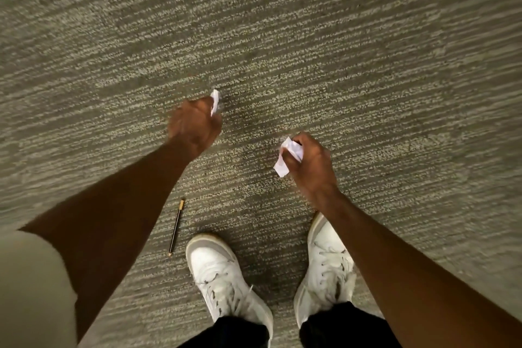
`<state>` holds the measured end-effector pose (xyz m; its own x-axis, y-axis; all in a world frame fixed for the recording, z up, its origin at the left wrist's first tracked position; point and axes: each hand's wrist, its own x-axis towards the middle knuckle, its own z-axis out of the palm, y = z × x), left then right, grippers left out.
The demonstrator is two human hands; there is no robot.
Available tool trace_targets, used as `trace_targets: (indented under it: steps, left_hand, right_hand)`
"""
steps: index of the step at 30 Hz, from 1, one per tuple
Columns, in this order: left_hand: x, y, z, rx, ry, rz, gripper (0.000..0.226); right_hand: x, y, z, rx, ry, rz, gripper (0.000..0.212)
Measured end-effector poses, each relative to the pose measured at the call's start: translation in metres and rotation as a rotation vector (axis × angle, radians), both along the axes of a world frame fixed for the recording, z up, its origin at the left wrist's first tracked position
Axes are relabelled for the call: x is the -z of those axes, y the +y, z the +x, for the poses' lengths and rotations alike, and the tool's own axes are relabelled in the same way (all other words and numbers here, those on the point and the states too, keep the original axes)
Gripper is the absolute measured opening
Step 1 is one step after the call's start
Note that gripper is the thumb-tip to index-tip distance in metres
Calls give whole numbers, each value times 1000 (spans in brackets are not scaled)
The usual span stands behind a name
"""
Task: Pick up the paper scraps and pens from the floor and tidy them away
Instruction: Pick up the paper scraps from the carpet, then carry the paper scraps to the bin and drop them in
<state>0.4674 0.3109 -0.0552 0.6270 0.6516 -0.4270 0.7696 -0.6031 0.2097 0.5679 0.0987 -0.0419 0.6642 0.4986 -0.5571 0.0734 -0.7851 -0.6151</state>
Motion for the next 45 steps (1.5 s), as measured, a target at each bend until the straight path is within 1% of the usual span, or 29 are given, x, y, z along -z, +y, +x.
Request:
trace_targets:
  steps: [3, 5, 9, 12, 16, 18, 22, 25, 26, 29, 31, 35, 38, 41, 45]
  left_hand:
    - [-42, -17, 0, -1, -91, -95, 29]
    - [-78, -29, 4, -12, -160, -199, 29]
    - [-159, -48, 15, -99, -287, -380, 17]
    - [-228, -60, 25, -158, -298, -482, 17]
    - [-322, -70, 31, -228, -295, -594, 13]
    - [-366, -76, 31, -265, -316, -634, 9]
    - [-474, -83, 24, -355, -401, -654, 13]
    - [-536, -89, 10, -440, -446, -659, 15]
    - [-555, -91, 2, -467, -456, -660, 14]
    - [-605, -97, -19, -505, -486, -630, 9]
    - [-635, -102, -37, -567, -515, -594, 9]
    - [-686, -109, -69, -731, -593, -489, 12]
    - [-721, -118, -97, -861, -731, -444, 13]
    - [-752, -136, -141, -1006, -851, -416, 12]
    - [-778, -171, -207, -1216, -956, -391, 18]
  right_hand:
    - [-39, -10, 3, -14, 7, -15, 22]
    - [-73, -14, 7, -11, 30, 3, 24]
    - [-147, -15, 23, 9, 80, 24, 26]
    - [-211, -13, 40, 18, 108, 35, 24]
    - [-298, -4, 65, 41, 131, 41, 31]
    - [-340, 1, 75, 26, 135, 63, 31]
    - [-445, 10, 90, 29, 200, 134, 19]
    - [-506, 17, 89, 20, 252, 174, 5]
    - [-527, 20, 86, 23, 266, 188, 5]
    - [-582, 30, 73, 47, 311, 253, 13]
    - [-613, 37, 56, 27, 332, 268, 9]
    - [-655, 56, 17, -29, 377, 298, 10]
    - [-680, 68, -22, -96, 394, 312, 11]
    - [-703, 74, -73, -163, 474, 325, 8]
    - [-726, 71, -145, -307, 518, 315, 17]
